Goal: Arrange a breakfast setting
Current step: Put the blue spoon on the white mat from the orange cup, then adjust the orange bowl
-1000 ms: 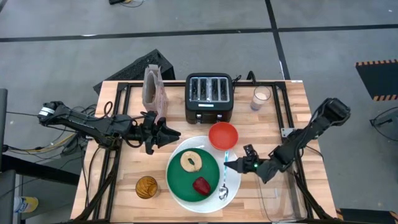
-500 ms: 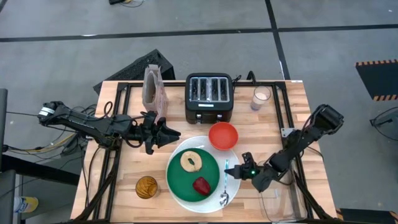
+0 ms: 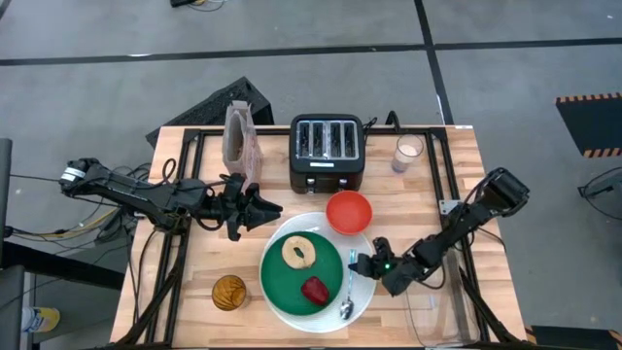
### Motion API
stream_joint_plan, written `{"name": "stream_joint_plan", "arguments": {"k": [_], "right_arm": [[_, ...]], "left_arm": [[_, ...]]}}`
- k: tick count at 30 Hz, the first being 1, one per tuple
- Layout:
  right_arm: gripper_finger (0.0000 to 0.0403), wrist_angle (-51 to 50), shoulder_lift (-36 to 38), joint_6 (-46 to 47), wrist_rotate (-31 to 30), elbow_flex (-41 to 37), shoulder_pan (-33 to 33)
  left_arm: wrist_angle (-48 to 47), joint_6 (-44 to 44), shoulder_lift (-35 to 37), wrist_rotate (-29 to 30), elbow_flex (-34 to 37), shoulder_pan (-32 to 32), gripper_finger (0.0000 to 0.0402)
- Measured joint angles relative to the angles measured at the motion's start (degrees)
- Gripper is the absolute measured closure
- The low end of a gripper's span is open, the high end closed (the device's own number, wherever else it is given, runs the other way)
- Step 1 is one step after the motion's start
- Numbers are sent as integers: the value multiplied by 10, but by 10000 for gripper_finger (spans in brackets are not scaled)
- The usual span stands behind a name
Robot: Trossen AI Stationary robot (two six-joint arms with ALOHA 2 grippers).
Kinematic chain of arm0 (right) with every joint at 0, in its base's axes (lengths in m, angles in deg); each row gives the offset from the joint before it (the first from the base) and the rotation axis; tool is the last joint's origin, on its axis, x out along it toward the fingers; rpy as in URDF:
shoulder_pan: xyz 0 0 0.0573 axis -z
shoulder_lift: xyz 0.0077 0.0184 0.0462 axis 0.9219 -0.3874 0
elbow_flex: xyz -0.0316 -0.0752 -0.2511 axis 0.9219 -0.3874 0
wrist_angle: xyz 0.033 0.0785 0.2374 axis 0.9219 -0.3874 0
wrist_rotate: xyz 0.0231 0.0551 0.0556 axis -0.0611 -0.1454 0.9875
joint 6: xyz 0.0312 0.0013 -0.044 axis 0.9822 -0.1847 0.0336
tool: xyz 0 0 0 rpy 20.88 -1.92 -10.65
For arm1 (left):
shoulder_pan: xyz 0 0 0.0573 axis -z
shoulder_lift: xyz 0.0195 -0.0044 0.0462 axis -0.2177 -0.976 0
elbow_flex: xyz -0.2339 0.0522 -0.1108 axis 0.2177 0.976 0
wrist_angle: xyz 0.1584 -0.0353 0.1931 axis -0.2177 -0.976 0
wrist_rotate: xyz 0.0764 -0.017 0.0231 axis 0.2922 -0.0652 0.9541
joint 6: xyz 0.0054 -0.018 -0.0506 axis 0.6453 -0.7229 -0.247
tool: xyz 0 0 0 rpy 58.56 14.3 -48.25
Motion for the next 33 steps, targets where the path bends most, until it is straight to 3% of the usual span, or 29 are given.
{"name": "stream_joint_plan", "arguments": {"k": [12, 33], "right_arm": [[320, -18, 2, -3, 71, 0, 14], [277, 9, 10, -2, 67, 0, 23]], "left_arm": [[0, 0, 0, 1, 0, 0, 281], [0, 0, 0, 1, 0, 0, 281]]}}
